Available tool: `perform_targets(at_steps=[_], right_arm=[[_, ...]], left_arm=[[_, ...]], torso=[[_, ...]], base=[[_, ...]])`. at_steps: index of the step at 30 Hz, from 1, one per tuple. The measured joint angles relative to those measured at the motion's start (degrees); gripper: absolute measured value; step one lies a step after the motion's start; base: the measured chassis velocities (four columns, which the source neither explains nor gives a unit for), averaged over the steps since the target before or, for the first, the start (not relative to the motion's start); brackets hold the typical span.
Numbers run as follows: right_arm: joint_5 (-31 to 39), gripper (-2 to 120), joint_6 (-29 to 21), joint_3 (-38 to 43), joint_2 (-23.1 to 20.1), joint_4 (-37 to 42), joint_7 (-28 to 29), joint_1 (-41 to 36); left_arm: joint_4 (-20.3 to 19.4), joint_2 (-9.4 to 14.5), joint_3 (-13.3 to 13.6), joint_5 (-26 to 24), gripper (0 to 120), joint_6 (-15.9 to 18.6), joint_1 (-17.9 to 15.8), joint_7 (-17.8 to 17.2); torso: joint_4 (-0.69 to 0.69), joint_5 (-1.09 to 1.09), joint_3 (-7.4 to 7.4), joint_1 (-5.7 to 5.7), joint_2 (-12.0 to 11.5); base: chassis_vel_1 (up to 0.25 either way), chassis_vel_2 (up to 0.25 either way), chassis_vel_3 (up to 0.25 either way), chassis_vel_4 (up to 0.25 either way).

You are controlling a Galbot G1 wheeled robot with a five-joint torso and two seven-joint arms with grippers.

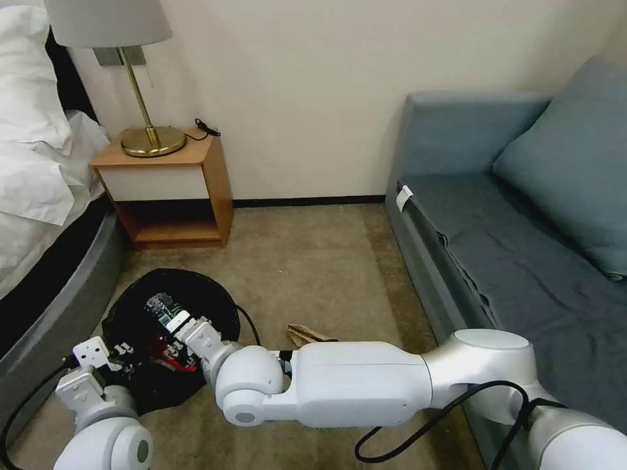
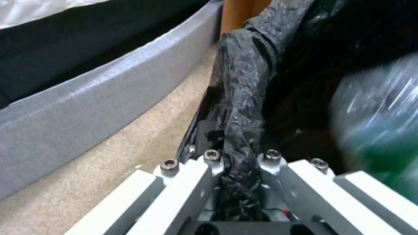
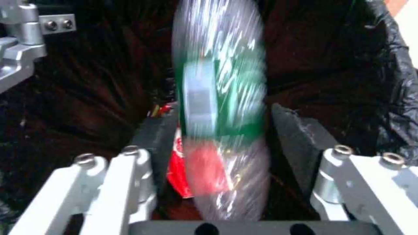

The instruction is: Pick up the trash bin, then pick up the garbage on the floor and place it into the trash bin.

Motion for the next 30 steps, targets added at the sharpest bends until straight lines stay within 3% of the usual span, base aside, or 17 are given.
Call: perform_targets(at_steps=[7, 11, 18, 26, 30], right_arm=[[-0.76, 88, 0.30, 0.78, 0.67, 0.68, -0.01, 0.56], [-2.19, 98, 0.79, 1.38, 0.75, 1.25, -0.50, 1.37], [-6.30, 100, 2.22, 5.97, -1.75, 4.03, -1.82, 1.60], [-15.95, 100, 3.70, 16.87, -9.67, 7.55, -6.87, 1.76], [-17.79, 100, 3.91, 16.88, -14.24, 6.27, -9.37, 2.25]], left_arm=[[-1.28, -0.17, 0.00, -0.33, 2, 0.41, 0.33, -0.02], [-1.29, -0.05, -0.51, -0.76, 2, 0.42, 0.25, -0.07], [-0.49, 0.27, -1.72, -1.47, 2, 0.32, 0.06, -0.07], [0.82, 0.75, -2.84, -2.33, 2, -0.03, -0.27, -0.05], [1.17, 0.83, -2.92, -2.46, 2, -0.14, -0.40, -0.04]], torso=[[0.00, 0.00, 0.00, 0.00, 0.00], [0.01, 0.00, 0.00, 0.00, 0.00], [0.01, 0.00, 0.00, 0.00, 0.00], [0.00, 0.01, 0.00, 0.00, 0.00], [-0.01, 0.01, 0.00, 0.00, 0.00]], base=[[0.000, 0.000, 0.000, 0.000], [0.000, 0.000, 0.000, 0.000], [0.000, 0.000, 0.000, 0.000], [0.000, 0.000, 0.000, 0.000], [0.000, 0.000, 0.000, 0.000]])
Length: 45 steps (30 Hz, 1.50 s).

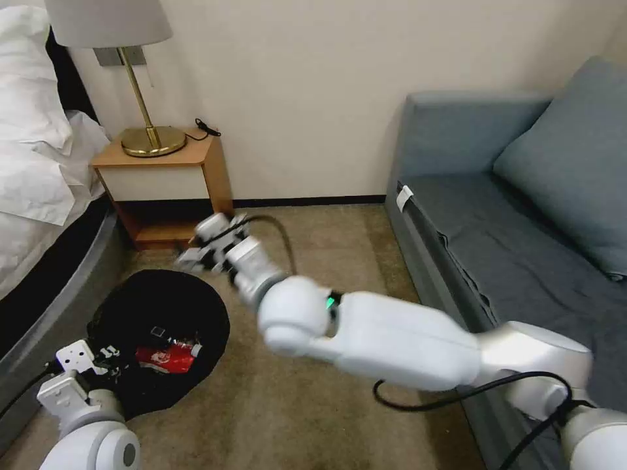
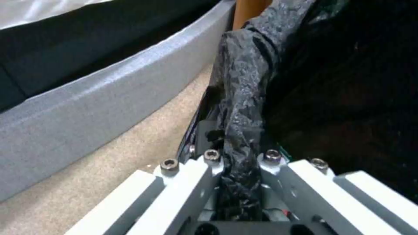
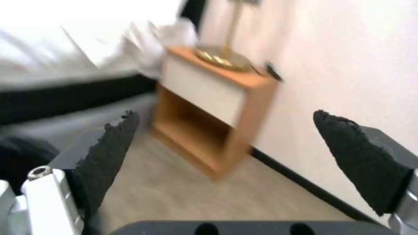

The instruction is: Pick up the trash bin, then pick up the garbage on the floor and place it into the trash bin.

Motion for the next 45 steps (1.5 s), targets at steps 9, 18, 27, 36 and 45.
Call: perform_targets(at_steps=[9, 18, 27, 36, 45], right_arm=[[-4.58, 100, 4.32, -9.83, -4.17, -17.57, -10.86, 0.92], [-10.77, 100, 11.46, -20.84, 0.40, -39.42, -29.98, 2.47], [-11.73, 100, 14.26, -26.03, 2.58, -50.45, -37.50, 1.56], [-10.20, 100, 15.02, -29.15, 2.76, -51.20, -38.36, -0.33], [-10.51, 100, 17.07, -30.42, 5.25, -57.01, -39.47, -2.18]], left_arm=[[0.12, 0.02, -0.13, -0.29, 2, -0.30, 0.01, 0.05], [0.53, -0.24, -0.38, -0.37, 2, -1.59, 0.72, 0.16], [0.74, -0.36, -0.77, -0.50, 2, -2.04, 0.84, 0.20], [1.41, -0.42, -0.87, -0.51, 2, -2.27, 0.66, 0.24], [1.26, -0.20, -1.47, -0.76, 2, -2.41, 1.22, 0.25]], torso=[[0.01, 0.00, 0.00, 0.00, -0.01], [0.02, -0.01, 0.00, 0.00, 0.00], [0.01, -0.01, 0.00, 0.00, 0.00], [0.01, -0.01, 0.00, 0.00, 0.00], [0.01, -0.02, 0.00, 0.00, 0.00]], base=[[0.000, 0.000, 0.000, 0.000], [0.000, 0.000, 0.000, 0.000], [0.000, 0.000, 0.000, 0.000], [0.000, 0.000, 0.000, 0.000], [0.000, 0.000, 0.000, 0.000]])
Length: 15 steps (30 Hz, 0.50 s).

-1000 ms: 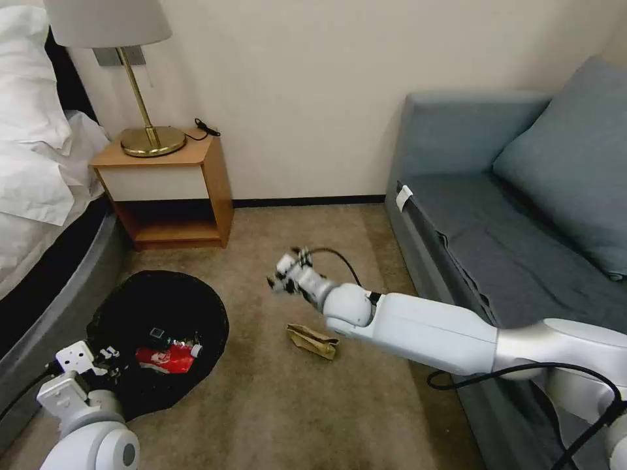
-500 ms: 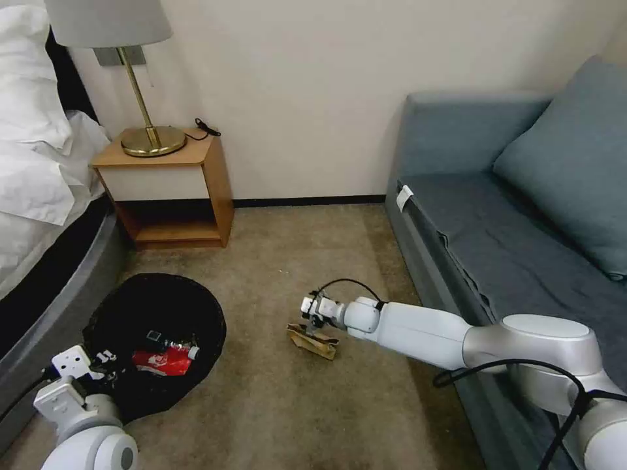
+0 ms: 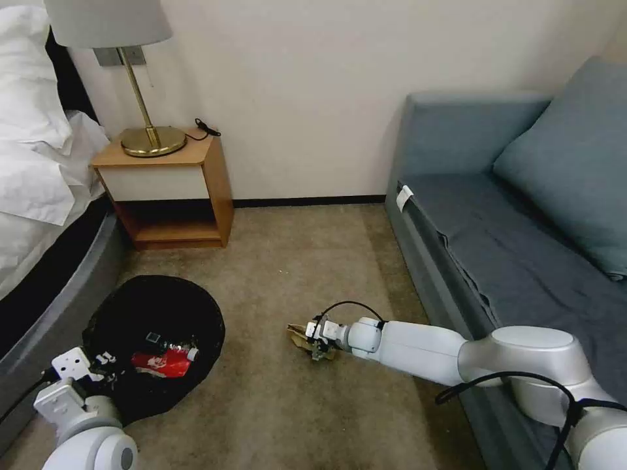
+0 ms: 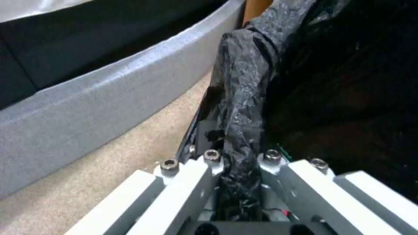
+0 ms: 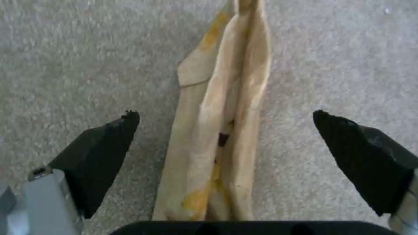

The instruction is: Pick up the trash bin, then pick up the garbage on the floor and place it into the trash bin.

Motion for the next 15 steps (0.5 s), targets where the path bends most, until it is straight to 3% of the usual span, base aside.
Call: perform_targets(at_steps=[15], right_arm=[[-2.14, 100, 2.63, 1.67, 4.20, -10.38, 0.64, -2.30]], left_arm=[[0.34, -0.13, -0.10, -0.12, 2, -1.28, 0.35, -0.01]], torso=[[0.01, 0.00, 0.00, 0.00, 0.00]], base=[[0.000, 0.000, 0.000, 0.000]])
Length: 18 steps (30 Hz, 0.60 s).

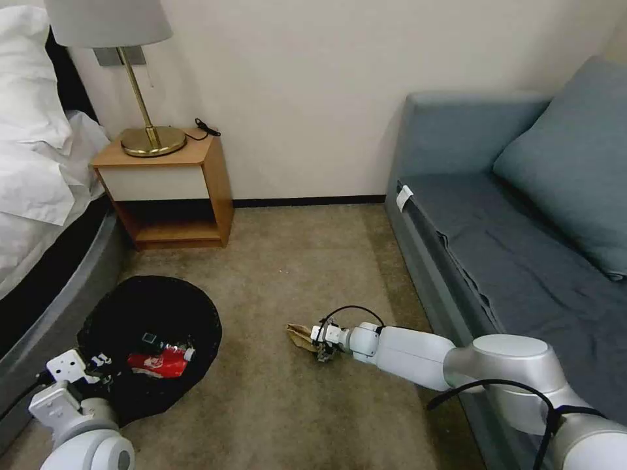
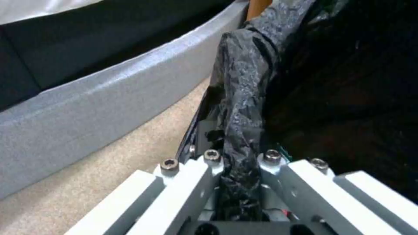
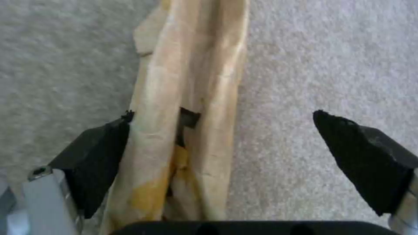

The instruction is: Pick up the trash bin, then pick up the garbage on the floor and place it into the trash bin.

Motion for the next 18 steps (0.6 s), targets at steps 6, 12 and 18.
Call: perform_targets(at_steps=[6, 12, 18], right_arm=[[-0.30, 96, 0.62, 0.48, 0.38, -1.20, 0.02, -0.62], [-0.40, 73, 2.04, 0.64, 0.77, -2.45, -1.16, -1.12], [-0.45, 51, 2.92, 0.71, 0.69, -2.35, -1.58, -1.23]], left_arm=[[0.05, 0.04, -0.08, 0.02, 2, -0.03, -0.03, 0.00], [0.02, 0.04, -0.10, 0.06, 2, -0.04, -0.07, 0.00], [-0.16, -0.04, -0.06, 0.19, 2, -0.04, -0.10, 0.00]], torso=[[-0.01, 0.00, 0.00, 0.00, 0.00], [-0.01, 0.00, 0.00, 0.00, 0.00], [0.00, 0.00, 0.00, 0.00, 0.00]], base=[[0.000, 0.000, 0.000, 0.000], [0.000, 0.000, 0.000, 0.000], [0.000, 0.000, 0.000, 0.000]])
